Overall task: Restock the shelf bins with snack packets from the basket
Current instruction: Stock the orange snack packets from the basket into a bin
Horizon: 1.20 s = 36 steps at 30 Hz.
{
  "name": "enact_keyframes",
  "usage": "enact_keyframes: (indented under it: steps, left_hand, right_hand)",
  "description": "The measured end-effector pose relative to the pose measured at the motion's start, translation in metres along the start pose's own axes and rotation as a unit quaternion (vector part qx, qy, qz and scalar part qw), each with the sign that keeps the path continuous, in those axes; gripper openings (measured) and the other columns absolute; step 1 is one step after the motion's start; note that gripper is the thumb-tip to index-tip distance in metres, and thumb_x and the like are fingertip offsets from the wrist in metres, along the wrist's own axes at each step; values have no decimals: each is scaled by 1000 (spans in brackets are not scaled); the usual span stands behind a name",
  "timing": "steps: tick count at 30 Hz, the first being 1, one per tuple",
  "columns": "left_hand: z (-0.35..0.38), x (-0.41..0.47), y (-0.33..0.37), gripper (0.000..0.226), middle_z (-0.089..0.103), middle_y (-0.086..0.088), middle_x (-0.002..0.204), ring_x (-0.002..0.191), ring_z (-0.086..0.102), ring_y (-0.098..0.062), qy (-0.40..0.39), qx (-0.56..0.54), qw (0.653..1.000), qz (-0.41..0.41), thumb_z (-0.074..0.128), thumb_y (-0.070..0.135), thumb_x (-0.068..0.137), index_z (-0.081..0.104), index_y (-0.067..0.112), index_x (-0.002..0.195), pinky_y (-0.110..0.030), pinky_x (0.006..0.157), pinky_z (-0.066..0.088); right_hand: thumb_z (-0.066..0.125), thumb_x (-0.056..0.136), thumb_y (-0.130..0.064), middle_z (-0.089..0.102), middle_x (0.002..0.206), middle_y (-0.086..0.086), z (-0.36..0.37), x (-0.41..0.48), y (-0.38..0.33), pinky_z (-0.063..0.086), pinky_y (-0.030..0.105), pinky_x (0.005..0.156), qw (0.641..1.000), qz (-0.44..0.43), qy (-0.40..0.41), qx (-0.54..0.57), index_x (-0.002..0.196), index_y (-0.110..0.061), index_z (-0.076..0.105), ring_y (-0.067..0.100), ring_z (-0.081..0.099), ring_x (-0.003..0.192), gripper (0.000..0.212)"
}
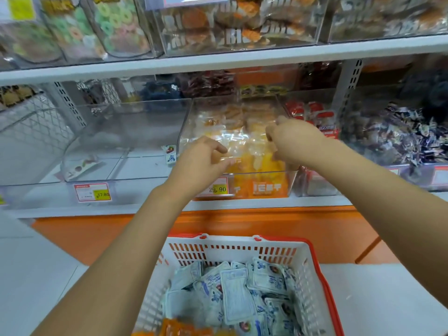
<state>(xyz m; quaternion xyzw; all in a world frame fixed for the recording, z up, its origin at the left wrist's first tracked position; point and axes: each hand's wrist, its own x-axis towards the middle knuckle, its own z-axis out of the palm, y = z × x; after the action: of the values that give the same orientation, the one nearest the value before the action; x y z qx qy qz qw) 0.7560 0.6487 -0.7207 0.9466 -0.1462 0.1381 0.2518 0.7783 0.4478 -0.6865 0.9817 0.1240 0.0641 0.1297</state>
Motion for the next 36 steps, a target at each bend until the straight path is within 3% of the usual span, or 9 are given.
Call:
enact_keyframes:
  steps: [4,6,12,17,22,26,30,33,36]
  left_hand:
    - [-14,-27,-18,30,59,2,119,106,54,-13,28,1,1000,5,61,38,90,64,20,115,-21,83,35]
    - [-18,-39,-31,31,57,-1,123,112,53,-17,46,2,999,2,61,31,91,62,19,119,-22,89,36]
    - [-14,-105,-83,25,60,-7,111,104,56,-19,105,-36,993,-41,57,17,90,62,9,113,-29,91,44]
    - [17,-142,-111,8,63,-1,88,82,59,-16,-81,-49,983,-156,62,20,90,61,13,93,-22,67,38]
    - [43,-189,-156,33,60,-15,121,113,54,-30,-200,48,942,-264,58,27,93,61,2,115,-35,89,46]
    - [55,-216,-175,37,57,-17,124,118,47,-31,-202,106,934,-276,56,25,92,57,2,121,-34,93,40]
    - [60,-224,-174,32,52,-15,125,107,57,-31,-168,71,938,-294,56,20,92,59,8,121,-37,89,46]
    - [61,-223,-171,31,50,-14,126,106,57,-30,-170,74,934,-305,56,21,92,60,9,121,-36,87,47]
    - [64,-215,-170,38,50,-11,130,113,54,-27,-204,58,921,-328,61,27,90,58,10,124,-33,90,45]
  right_hand:
    - [62,89,-31,57,110,16,-11,-17,-25,42,37,72,992,-35,87,80,102,-11,47,35,57,97,29]
    - [57,91,-36,60,98,11,-9,-28,-46,39,33,65,990,-79,70,93,89,-17,43,29,54,87,23]
    - [54,94,-38,53,84,-1,69,-68,-115,40,29,67,949,-204,-232,60,93,-17,53,20,50,82,21]
    - [62,91,-33,57,124,5,150,-122,-154,34,23,80,887,-184,-388,171,122,-12,55,20,52,106,38]
    - [80,74,-37,41,142,-1,216,-171,-202,36,33,103,834,-108,-404,361,139,-24,40,20,42,127,78]
    - [85,63,-39,49,127,-1,237,-195,-223,40,33,98,850,-65,-358,381,128,-22,46,18,45,117,77]
    - [88,59,-34,56,110,-3,242,-189,-215,46,28,75,842,4,-352,408,113,-22,47,15,53,96,69]
    - [87,61,-37,52,75,-4,241,-175,-196,38,24,58,849,3,-360,386,81,-20,53,12,49,68,43]
    - [82,70,-38,35,52,-2,215,-153,-175,28,24,54,839,-40,-373,393,55,-13,46,11,31,49,47]
